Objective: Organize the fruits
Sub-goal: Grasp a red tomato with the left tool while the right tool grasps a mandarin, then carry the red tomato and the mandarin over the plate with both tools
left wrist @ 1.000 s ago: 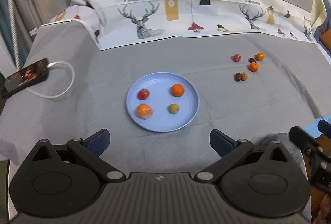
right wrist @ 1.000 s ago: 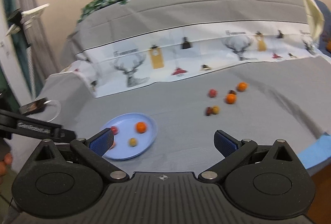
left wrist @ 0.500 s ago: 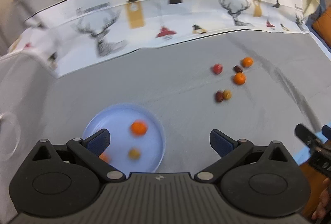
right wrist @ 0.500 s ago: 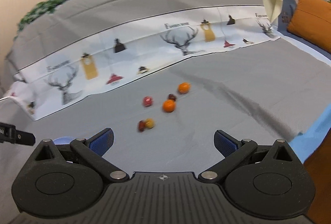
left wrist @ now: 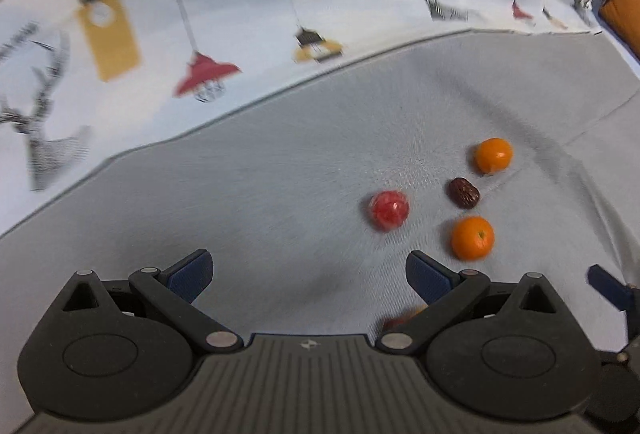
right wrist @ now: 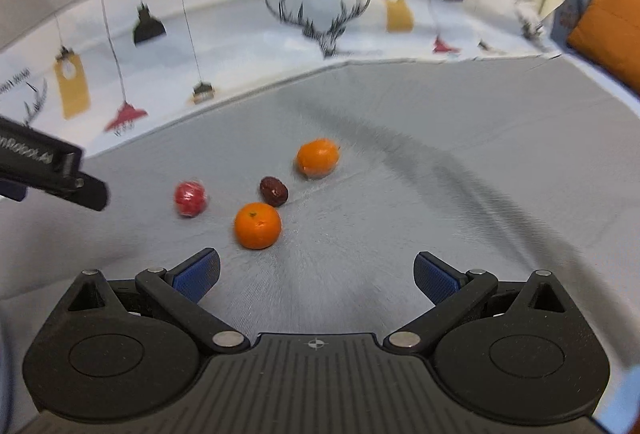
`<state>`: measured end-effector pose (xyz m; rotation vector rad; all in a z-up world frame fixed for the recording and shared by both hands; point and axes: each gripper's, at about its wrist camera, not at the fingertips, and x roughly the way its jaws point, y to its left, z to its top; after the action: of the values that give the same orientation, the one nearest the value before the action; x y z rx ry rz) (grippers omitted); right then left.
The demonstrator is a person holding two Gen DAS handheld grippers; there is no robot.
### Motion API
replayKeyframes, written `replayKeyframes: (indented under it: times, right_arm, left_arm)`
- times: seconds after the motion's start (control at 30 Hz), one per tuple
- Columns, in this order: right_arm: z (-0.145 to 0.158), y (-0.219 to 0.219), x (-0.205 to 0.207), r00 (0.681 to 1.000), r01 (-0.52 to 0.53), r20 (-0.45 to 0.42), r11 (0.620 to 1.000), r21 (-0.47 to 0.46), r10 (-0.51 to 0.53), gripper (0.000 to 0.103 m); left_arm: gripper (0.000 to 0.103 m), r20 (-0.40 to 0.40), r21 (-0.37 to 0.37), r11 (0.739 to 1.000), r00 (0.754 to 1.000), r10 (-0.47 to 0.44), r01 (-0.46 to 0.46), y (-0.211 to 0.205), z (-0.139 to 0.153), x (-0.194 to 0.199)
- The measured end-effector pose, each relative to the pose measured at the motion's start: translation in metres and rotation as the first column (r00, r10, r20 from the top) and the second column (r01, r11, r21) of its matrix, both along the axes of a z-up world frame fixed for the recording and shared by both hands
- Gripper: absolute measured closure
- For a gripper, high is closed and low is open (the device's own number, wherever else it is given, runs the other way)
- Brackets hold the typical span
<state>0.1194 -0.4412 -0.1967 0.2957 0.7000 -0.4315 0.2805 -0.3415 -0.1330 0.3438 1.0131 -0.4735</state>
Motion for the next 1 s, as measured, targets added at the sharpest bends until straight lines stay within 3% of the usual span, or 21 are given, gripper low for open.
replayKeyframes:
  times: [0.23, 0.3, 0.4, 0.43, 0.47, 0.5, 0.53, 0.7, 0.83, 1.0]
  right_arm:
    - [-0.040, -0.006, 0.052, 0.996, -0.085, -0.028, 0.996, -0.040, 0.083, 0.001]
    - [-0.046, -0.003, 0.055, 0.996, -0.091, 0.010, 0.991, -0.097, 0.092, 0.001]
    - [-0.048, -0.002, 0.053, 0.995, -0.090, 0.032, 0.990, -0.107, 0.094, 0.001]
    - [-0.047, -0.002, 0.051, 0.995, -0.088, 0.040, 0.990, -0.110, 0.093, 0.007]
    - [-0.045, 0.000, 0.048, 0.994, -0.092, 0.055, 0.989, -0.115, 0.099, 0.030]
    - [-0.042, 0.003, 0.046, 0.993, -0.099, 0.058, 0.986, -0.131, 0.108, 0.049]
    - [-0.040, 0.004, 0.045, 0.994, -0.093, 0.038, 0.985, -0.146, 0.100, 0.066]
    - [-0.023, -0.011, 0.027, 1.000, 0.005, 0.000, 0.999, -0.035, -0.005, 0.067]
    - [0.018, -0.017, -0.019, 0.992, 0.087, 0.085, 0.996, 0.018, -0.088, 0.067]
    - [0.073, 0.011, -0.085, 0.980, 0.071, 0.187, 0.997, -0.004, -0.069, 0.067]
  left_arm:
    - [0.000, -0.025, 0.012, 0.999, 0.999, -0.044, 0.044, -0.039, -0.043, 0.033]
    - [0.000, -0.018, 0.023, 0.998, 0.998, -0.057, 0.057, -0.046, -0.052, 0.038]
    - [0.002, -0.022, 0.047, 0.997, 0.998, -0.059, 0.060, -0.052, -0.057, 0.042]
    - [0.015, -0.008, 0.035, 0.997, 0.998, -0.070, 0.070, -0.052, -0.055, 0.040]
    - [0.053, 0.000, 0.022, 0.995, 0.995, -0.097, 0.097, -0.052, -0.051, 0.037]
    - [0.073, -0.008, 0.021, 0.993, 0.993, -0.119, 0.119, -0.053, -0.049, 0.035]
    - [0.073, -0.013, 0.020, 0.992, 0.992, -0.124, 0.124, -0.052, -0.046, 0.035]
    - [0.073, 0.028, -0.003, 0.995, 0.995, -0.101, 0.101, -0.026, -0.019, 0.021]
    - [0.073, 0.053, -0.038, 0.997, 0.996, -0.066, 0.068, 0.015, 0.023, -0.010]
    - [0.073, 0.081, -0.051, 0.998, 0.996, -0.025, 0.029, 0.079, 0.073, -0.075]
